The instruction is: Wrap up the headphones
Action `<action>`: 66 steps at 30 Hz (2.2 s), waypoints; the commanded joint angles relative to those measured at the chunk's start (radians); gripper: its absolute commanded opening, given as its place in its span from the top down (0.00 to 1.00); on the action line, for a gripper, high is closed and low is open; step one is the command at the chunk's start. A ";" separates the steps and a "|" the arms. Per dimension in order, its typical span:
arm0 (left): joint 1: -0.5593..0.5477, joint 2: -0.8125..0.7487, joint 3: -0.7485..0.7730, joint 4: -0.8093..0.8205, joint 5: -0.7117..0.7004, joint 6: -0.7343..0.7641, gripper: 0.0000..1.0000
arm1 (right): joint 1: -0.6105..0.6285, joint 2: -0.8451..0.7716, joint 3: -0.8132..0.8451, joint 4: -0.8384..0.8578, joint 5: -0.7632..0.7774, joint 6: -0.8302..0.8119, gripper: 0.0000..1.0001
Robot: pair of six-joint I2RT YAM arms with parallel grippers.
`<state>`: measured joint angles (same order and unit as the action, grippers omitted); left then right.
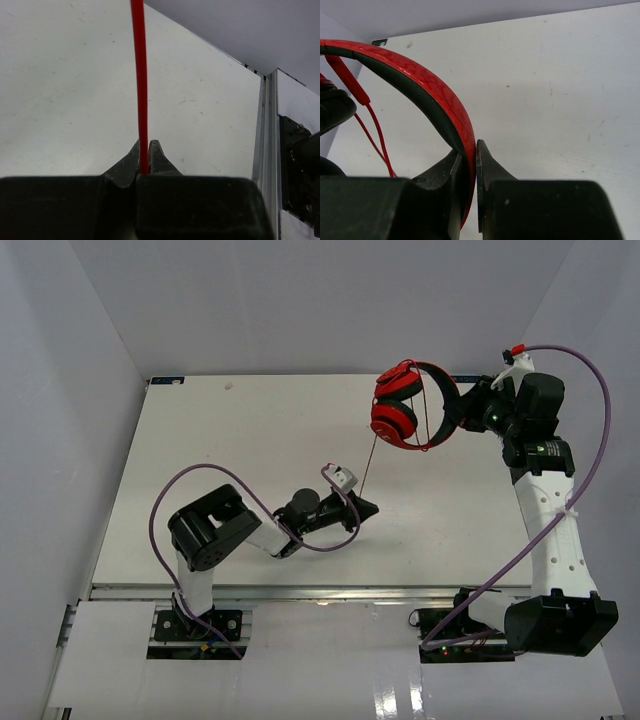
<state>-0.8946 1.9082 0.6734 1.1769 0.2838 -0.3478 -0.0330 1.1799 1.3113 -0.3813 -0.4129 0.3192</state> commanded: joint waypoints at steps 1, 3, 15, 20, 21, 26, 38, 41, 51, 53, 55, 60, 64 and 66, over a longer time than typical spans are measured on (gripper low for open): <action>-0.088 -0.074 0.080 -0.263 -0.032 0.091 1.00 | 0.020 -0.062 -0.053 0.139 0.276 -0.046 0.92; -0.137 -0.097 0.121 -0.349 -0.032 0.120 1.00 | 0.028 -0.074 -0.100 0.156 0.318 -0.078 0.92; -0.259 -0.106 0.367 -0.728 0.032 0.172 1.00 | 0.187 -0.112 -0.338 0.296 0.579 -0.174 0.92; -0.264 -0.176 0.445 -0.933 0.014 0.217 1.00 | 0.244 -0.116 -0.412 0.394 0.695 -0.307 0.92; -0.264 -0.195 0.460 -0.978 0.002 0.228 1.00 | 0.245 -0.116 -0.434 0.418 0.707 -0.334 0.92; -0.261 -0.291 0.532 -1.153 -0.063 0.259 1.00 | 0.251 -0.114 -0.516 0.497 0.754 -0.444 0.92; -0.110 -0.275 0.770 -1.347 0.162 0.027 1.00 | 0.363 -0.167 -0.630 0.616 0.836 -0.620 0.92; -0.059 -0.217 0.834 -1.378 0.268 -0.040 1.00 | 0.392 -0.188 -0.661 0.643 0.864 -0.646 0.92; -0.011 -0.153 0.873 -1.326 0.474 -0.194 0.99 | 0.424 -0.179 -0.692 0.632 0.863 -0.621 0.92; 0.004 -0.174 0.830 -1.256 0.489 -0.253 0.98 | 0.424 -0.176 -0.691 0.623 0.853 -0.604 0.92; 0.024 -0.211 0.770 -1.128 0.500 -0.344 0.95 | 0.424 -0.174 -0.688 0.611 0.839 -0.584 0.92; 0.083 -0.270 0.630 -0.947 0.499 -0.479 0.88 | 0.424 -0.176 -0.679 0.569 0.803 -0.543 0.92; 0.118 -0.285 0.586 -0.866 0.489 -0.539 0.85 | 0.424 -0.190 -0.669 0.539 0.766 -0.519 0.92; 0.130 -0.281 0.568 -0.813 0.494 -0.577 0.83 | 0.424 -0.197 -0.665 0.526 0.749 -0.508 0.92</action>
<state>-0.7911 1.7302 1.2541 0.1491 0.7512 -0.8158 0.3885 1.0071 0.6224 0.1576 0.3746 -0.2178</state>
